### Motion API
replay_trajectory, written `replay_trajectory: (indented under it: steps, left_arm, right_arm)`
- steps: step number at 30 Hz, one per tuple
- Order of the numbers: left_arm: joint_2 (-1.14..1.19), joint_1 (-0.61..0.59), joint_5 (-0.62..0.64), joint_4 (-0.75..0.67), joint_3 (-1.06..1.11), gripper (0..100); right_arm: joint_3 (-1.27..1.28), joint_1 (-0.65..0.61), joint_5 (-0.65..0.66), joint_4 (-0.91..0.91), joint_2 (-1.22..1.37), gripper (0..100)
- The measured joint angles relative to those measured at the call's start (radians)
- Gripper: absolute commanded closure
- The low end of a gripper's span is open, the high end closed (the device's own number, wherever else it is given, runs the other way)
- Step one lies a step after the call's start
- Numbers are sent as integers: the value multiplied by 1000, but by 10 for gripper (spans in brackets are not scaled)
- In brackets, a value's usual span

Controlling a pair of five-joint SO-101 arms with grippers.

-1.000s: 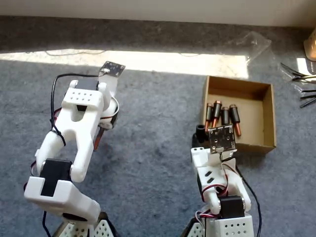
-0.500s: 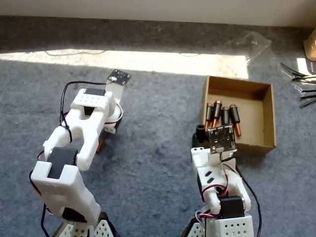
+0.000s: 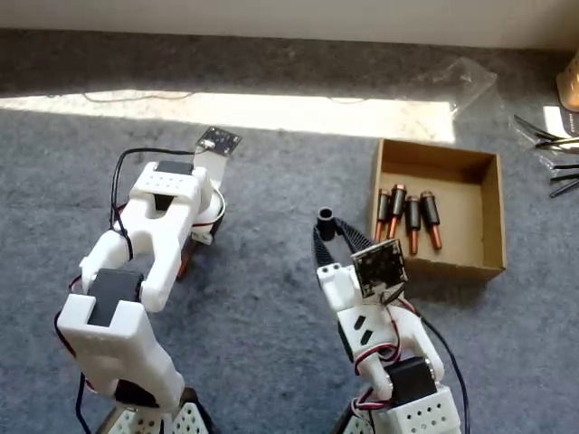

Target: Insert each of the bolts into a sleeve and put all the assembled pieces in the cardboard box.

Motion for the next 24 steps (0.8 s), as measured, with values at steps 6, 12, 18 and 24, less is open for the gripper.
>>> replay_trajectory:
  steps: [6,12,18,24]
  left_arm:
    - [0,0,0,0,0,993]
    - [0,0,0,0,0,993]
    - [0,0,0,0,0,993]
    - [0,0,0,0,0,993]
  right_arm:
    - [0,-98,0,-74,0,993]
    - [0,-235,0,-77,0,993]
    - [0,-250,0,-77,0,993]
    - [0,-250,0,-146,0,993]
